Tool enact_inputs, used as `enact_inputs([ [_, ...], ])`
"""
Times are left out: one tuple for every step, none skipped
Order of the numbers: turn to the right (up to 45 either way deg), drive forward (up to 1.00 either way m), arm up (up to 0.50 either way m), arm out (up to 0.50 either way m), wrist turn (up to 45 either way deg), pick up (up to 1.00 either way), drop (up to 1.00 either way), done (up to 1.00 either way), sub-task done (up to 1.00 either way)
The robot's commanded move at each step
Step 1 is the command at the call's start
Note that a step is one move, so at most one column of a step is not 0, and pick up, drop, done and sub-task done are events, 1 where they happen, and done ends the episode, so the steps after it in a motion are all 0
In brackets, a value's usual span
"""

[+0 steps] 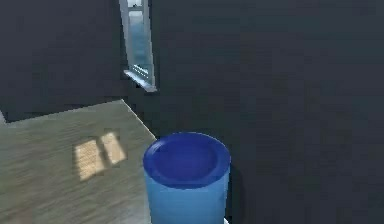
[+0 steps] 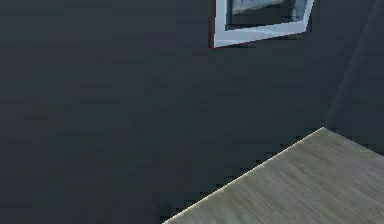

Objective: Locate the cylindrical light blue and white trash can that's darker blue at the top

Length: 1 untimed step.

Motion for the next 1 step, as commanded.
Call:
enact_inputs([
  [0.0,0.00,0.00,0.00,0.0,0.00,0.00,1.00,0.00],
])
